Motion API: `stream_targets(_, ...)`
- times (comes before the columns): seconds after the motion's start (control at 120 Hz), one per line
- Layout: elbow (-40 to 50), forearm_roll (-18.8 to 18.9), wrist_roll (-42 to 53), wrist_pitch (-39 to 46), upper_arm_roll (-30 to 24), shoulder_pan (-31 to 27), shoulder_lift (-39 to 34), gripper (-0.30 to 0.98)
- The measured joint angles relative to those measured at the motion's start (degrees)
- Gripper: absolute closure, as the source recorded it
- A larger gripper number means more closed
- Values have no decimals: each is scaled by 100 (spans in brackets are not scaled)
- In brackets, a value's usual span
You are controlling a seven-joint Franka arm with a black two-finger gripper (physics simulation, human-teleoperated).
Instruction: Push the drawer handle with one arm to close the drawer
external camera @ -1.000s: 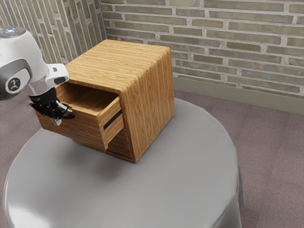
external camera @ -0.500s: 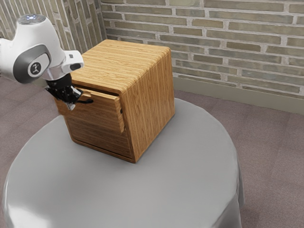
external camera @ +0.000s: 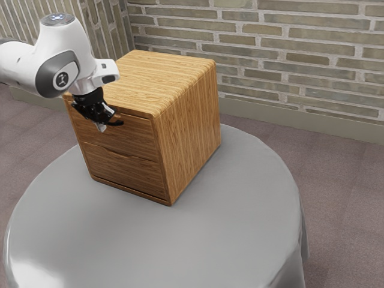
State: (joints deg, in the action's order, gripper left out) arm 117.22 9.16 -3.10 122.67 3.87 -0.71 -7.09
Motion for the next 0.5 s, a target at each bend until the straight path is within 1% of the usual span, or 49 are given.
stream_targets(0.075,105,-67,25,21,0,1,-151,79)
stream_targets(0.208,973,-334,37,193,0,-84,-857,79)
stream_targets(0.275,1522,-431,-31,209,-3,-112,-1471,79)
stream_targets(0.325,1737,-706,-167,33,-14,-119,-1962,77)
stream_targets(0.383,1783,-1051,-433,-293,-250,-122,-2492,66)
stream_targets(0.433,1660,-1257,-672,-602,-479,-118,-2751,54)
stream_targets(0.467,1507,-1356,-823,-801,-593,-111,-2838,47)
stream_targets(0.5,1080,-1428,-964,-1076,-713,-98,-2857,40)
